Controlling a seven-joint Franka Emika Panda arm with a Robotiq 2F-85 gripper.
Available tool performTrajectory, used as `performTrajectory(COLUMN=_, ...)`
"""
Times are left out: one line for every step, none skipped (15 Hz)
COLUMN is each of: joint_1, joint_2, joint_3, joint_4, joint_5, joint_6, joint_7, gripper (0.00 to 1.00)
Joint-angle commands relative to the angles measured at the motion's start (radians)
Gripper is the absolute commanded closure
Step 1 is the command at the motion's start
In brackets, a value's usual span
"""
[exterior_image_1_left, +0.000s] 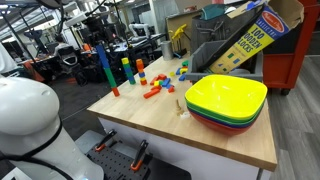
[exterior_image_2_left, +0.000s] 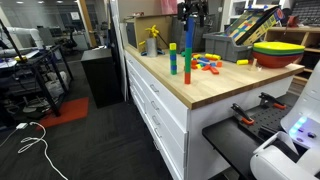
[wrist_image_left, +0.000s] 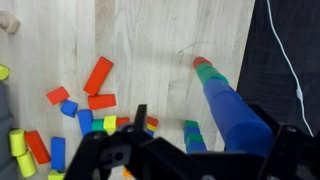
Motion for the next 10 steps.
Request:
performTrajectory(joint_1=0.007, joint_2=-0.02, joint_3=-0.004, joint_4=-0.015, joint_5=0.012, joint_6=0.021, joint_7=0.012, gripper=0.0)
performTrajectory(joint_1=0.01, joint_2=-0.02, joint_3=-0.003, joint_4=-0.011, joint_5=0.016, joint_6=0.022, joint_7=0.011, gripper=0.0)
performTrajectory(joint_1=0.011, joint_2=-0.02, joint_3=-0.003, joint_4=-0.009, joint_5=0.022, joint_6=0.024, joint_7=0.009, gripper=0.0)
performTrajectory(joint_1=0.014, joint_2=-0.022, joint_3=-0.004, joint_4=-0.006, joint_5=0.035, joint_6=0.026, joint_7=0.004, gripper=0.0)
performTrajectory(joint_1=0.016, joint_2=-0.023, joint_3=-0.004, joint_4=-0.004, joint_5=0.041, joint_6=0.029, joint_7=0.004, gripper=0.0)
performTrajectory(joint_1=0.019, joint_2=-0.026, joint_3=-0.005, joint_4=-0.002, joint_5=0.05, joint_6=0.03, joint_7=0.002, gripper=0.0)
performTrajectory(joint_1=0.021, joint_2=-0.029, joint_3=-0.006, joint_4=0.001, joint_5=0.062, joint_6=0.033, joint_7=-0.001, gripper=0.0)
performTrajectory(joint_1=0.023, joint_2=-0.029, joint_3=-0.006, joint_4=0.004, joint_5=0.07, joint_6=0.038, joint_7=0.0, gripper=0.0)
performTrajectory(joint_1=0.023, joint_2=-0.031, joint_3=-0.006, joint_4=0.009, joint_5=0.078, joint_6=0.04, joint_7=-0.001, gripper=0.0)
performTrajectory(joint_1=0.022, joint_2=-0.031, joint_3=-0.007, joint_4=0.014, joint_5=0.081, joint_6=0.045, joint_7=0.0, gripper=0.0)
